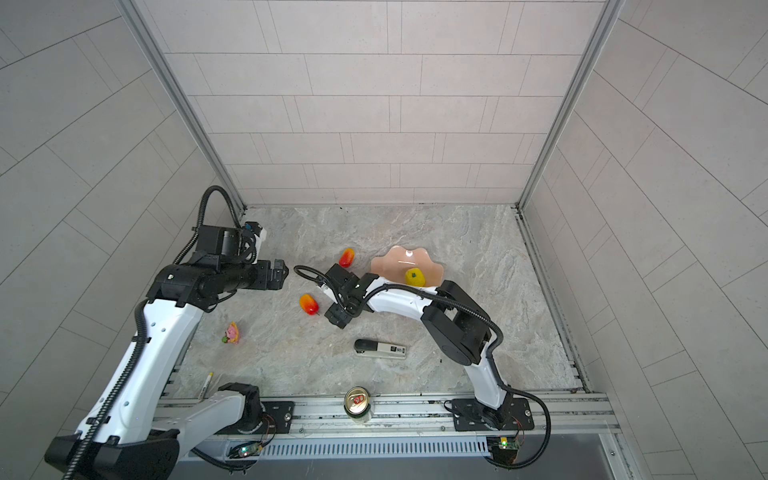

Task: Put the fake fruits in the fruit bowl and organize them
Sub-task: 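Move the right gripper to the red strawberry and grasp it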

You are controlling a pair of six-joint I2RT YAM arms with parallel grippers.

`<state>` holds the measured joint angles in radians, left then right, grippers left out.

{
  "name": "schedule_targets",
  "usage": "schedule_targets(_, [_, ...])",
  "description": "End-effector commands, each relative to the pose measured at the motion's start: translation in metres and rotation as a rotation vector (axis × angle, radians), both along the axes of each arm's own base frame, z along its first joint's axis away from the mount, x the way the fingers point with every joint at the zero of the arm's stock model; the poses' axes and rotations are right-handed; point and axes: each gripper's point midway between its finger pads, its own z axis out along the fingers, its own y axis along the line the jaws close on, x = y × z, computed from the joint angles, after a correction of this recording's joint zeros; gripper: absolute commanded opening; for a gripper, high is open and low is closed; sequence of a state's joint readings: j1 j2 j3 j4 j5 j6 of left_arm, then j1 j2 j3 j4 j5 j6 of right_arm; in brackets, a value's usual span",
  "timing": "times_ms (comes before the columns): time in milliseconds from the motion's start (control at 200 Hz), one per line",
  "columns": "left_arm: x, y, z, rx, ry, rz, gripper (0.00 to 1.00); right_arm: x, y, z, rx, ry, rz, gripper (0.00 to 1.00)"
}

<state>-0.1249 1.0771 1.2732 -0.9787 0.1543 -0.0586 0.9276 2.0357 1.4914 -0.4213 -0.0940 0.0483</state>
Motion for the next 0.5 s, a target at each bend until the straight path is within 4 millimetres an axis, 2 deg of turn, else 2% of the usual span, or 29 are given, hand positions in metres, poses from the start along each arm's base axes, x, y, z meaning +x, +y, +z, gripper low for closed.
schedule_targets(0, [-0.0057, 0.0027, 0.0053, 0.014, -0.016, -0.002, 1.0, 0.0044, 0.0126, -0.0018, 0.027, 0.004, -0.011, 0.86])
schedule_targets(195, [-0.0066, 0.0026, 0.0048, 0.015, -0.015, -0.004, 1.0, 0.0099, 0.0186, -0.0078, 0.019, 0.006, -0.012, 0.82])
schedule_targets(355, [-0.0066, 0.0031, 0.0049, 0.019, -0.017, -0.005, 1.0, 0.0113, 0.02, -0.0108, 0.008, 0.01, -0.012, 0.64])
schedule_targets(496, [-0.0063, 0.0028, 0.0031, 0.019, -0.012, -0.006, 1.0, 0.0102, 0.0191, -0.0102, 0.002, 0.013, -0.007, 0.57])
